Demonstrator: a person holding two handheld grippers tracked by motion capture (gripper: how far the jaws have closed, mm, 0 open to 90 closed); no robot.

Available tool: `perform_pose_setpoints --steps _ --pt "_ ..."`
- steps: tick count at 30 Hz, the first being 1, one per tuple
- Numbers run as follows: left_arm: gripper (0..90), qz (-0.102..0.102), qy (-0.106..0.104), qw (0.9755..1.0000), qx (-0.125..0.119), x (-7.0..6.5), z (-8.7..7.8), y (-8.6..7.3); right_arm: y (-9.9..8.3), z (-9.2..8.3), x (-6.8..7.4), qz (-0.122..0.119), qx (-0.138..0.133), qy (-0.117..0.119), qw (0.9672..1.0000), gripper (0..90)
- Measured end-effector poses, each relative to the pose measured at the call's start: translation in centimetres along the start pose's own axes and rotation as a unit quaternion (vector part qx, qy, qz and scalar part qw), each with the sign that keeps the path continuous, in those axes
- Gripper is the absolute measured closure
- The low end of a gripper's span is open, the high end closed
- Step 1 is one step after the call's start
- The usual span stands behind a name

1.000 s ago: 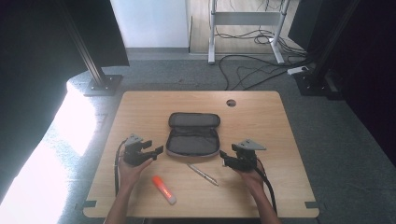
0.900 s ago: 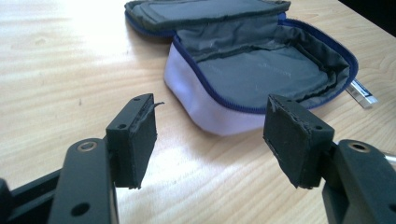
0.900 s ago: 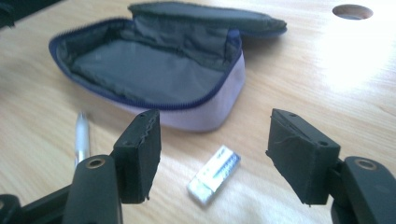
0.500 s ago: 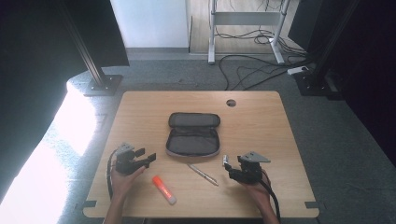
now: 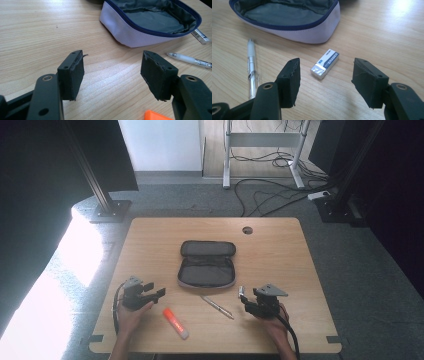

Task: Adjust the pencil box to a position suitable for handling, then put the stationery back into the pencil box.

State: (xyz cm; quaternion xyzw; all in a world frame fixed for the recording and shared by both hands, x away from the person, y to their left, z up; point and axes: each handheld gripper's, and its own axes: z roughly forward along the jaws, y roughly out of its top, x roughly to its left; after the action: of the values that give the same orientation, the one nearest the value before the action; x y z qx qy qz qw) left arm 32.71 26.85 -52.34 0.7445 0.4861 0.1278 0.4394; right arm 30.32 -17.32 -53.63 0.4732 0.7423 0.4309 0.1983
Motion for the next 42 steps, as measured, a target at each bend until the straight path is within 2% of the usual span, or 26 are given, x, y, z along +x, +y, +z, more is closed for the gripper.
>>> perform_pose_setpoints --steps 7,13,21,30,34,35,37,39,42 --pt "35.6 -0.001 0.0 1.0 0.001 0.1 0.1 -0.1 0.0 0.8 0.3 0.003 0.008 -0.006 0.9999 38.9" --pt "35.7 -0.003 0.003 1.0 0.005 0.2 0.2 -0.2 0.3 1.9 0.3 0.016 0.01 -0.026 0.9995 43.2" --pt "36.0 -0.009 0.008 0.9999 0.003 0.5 0.1 -0.2 0.7 3.1 0.8 0.014 0.02 -0.031 0.9992 44.7" --pt "36.1 -0.009 0.009 0.9999 0.004 0.5 0.2 -0.2 0.6 4.2 1.1 0.003 0.043 -0.052 0.9977 49.0" --pt "36.1 -0.009 0.008 0.9999 0.005 0.5 0.2 -0.3 0.7 4.3 1.2 0.0 0.045 -0.06 0.9972 53.4" --pt "36.1 -0.009 0.008 0.9999 0.004 0.5 0.1 -0.2 0.7 4.3 1.2 -0.002 0.045 -0.066 0.9968 58.8" --pt "36.0 -0.009 0.008 0.9999 0.004 0.5 0.1 -0.3 0.7 4.3 1.2 -0.007 0.046 -0.071 0.9964 61.6" --pt "36.0 -0.008 0.008 0.9999 0.005 0.5 0.1 -0.3 0.6 4.2 1.2 -0.017 0.045 -0.076 0.9959 72.0" --pt "36.1 -0.008 0.008 0.9999 0.005 0.4 0.1 -0.3 0.6 4.1 1.1 -0.027 0.043 -0.081 0.9954 72.5"
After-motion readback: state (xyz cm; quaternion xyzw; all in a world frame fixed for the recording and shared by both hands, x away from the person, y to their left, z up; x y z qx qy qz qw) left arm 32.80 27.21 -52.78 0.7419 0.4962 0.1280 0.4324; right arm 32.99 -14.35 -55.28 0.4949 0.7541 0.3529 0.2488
